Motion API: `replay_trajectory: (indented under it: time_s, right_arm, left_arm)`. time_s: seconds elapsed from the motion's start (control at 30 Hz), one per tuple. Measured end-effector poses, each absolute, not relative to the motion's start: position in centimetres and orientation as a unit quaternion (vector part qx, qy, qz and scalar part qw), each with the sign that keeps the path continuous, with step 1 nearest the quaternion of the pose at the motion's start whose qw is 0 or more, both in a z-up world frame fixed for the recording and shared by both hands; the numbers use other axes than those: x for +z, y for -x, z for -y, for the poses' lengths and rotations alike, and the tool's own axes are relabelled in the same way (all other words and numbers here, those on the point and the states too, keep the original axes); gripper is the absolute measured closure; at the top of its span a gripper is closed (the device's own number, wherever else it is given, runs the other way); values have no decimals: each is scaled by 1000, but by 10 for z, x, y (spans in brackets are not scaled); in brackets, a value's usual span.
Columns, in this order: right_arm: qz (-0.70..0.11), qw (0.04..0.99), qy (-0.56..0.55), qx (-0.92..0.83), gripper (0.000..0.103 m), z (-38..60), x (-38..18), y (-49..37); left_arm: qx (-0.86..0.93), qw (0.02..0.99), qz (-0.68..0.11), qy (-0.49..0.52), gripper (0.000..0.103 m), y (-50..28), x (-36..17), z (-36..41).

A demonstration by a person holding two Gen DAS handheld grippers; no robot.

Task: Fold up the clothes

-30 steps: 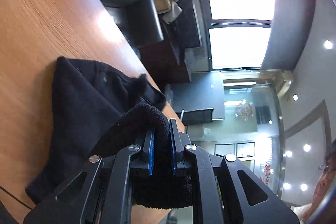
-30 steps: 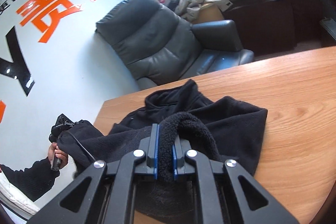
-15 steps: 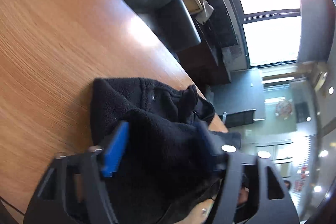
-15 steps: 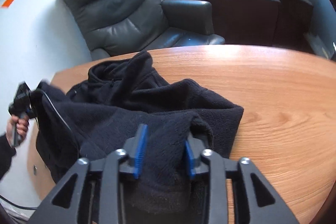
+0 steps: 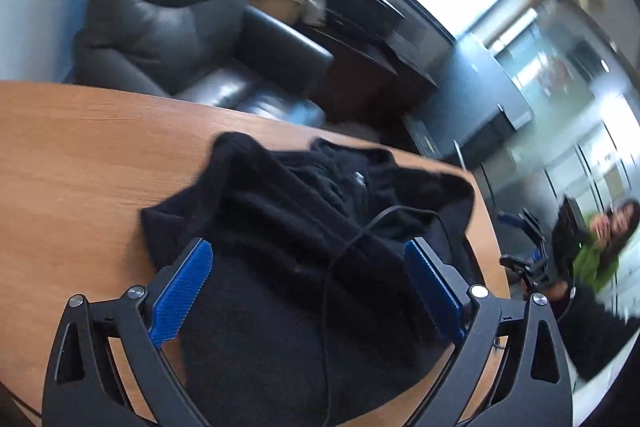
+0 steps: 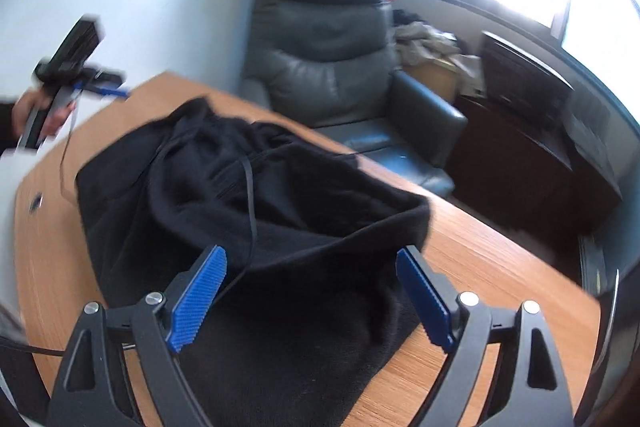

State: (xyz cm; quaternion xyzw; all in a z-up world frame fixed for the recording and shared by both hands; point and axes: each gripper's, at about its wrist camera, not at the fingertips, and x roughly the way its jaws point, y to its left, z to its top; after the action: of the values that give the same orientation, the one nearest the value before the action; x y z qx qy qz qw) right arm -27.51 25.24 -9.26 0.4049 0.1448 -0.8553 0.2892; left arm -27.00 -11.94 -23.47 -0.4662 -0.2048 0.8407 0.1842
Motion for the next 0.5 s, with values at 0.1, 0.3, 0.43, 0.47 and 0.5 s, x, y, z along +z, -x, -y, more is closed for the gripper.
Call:
replay_trajectory:
  time_s: [0.1,0.3,0.43,0.47,0.5]
  right_arm:
    - [-175,366,-426,-809,16,-225,-94,259]
    - [-157,376,-441,-800,17,-265,-56,214]
    - [-170,355,-460,-796,16,-272,-81,223]
    - [-172,352,-462,-796,16,-271,-91,229]
    - [-173,350,-463,-796,16,-269,-100,236]
  left_arm:
    - [818,265,145,490,8,259,-226,90]
    - [745,380,-17,548,8,179,-209,55]
    - [735,388,-37,555,8,175,-230,45]
    - [740,386,-38,550,8,182,-236,43]
    - [745,384,-38,544,8,190,-243,40]
